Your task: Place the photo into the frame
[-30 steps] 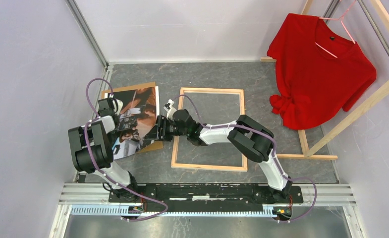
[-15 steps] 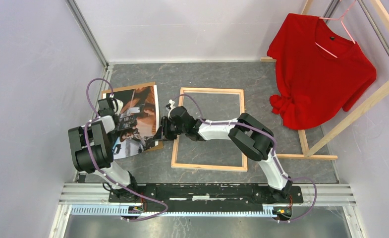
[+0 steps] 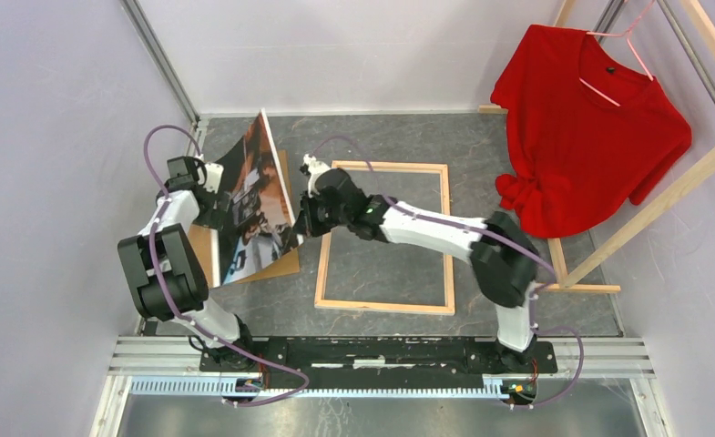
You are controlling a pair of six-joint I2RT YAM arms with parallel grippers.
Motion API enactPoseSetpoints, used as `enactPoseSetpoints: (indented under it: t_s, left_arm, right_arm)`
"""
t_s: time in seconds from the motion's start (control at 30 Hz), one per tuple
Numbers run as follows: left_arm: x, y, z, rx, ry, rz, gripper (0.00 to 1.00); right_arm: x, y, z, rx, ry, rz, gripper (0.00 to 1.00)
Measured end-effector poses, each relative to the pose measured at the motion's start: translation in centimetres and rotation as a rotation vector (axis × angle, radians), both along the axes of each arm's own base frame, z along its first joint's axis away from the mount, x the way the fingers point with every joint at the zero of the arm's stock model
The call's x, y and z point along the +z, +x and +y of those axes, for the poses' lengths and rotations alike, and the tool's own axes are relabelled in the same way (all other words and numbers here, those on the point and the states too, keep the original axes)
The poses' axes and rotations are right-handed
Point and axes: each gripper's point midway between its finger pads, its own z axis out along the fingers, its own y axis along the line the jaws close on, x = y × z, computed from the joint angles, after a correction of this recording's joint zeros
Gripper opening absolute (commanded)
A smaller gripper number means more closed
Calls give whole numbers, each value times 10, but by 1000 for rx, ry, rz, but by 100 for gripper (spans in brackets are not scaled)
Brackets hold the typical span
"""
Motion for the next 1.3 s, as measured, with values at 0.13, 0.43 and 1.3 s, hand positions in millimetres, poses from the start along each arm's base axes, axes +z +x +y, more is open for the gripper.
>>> enactPoseSetpoints:
  t_s: [0.13,0.43,1.3]
  left_arm:
    - [21,10,-12,-11,-76,-41,100]
    - [21,8,-40,-47,-175,-31,100]
    - [-4,-8,-65,-88,-212,42,100]
  right_arm:
    - [89,16,-54,-27,-35,-234,0]
    - [234,39,-270,-449,-354,-629,0]
    - [-3,-108,-220,88,-806,-59,0]
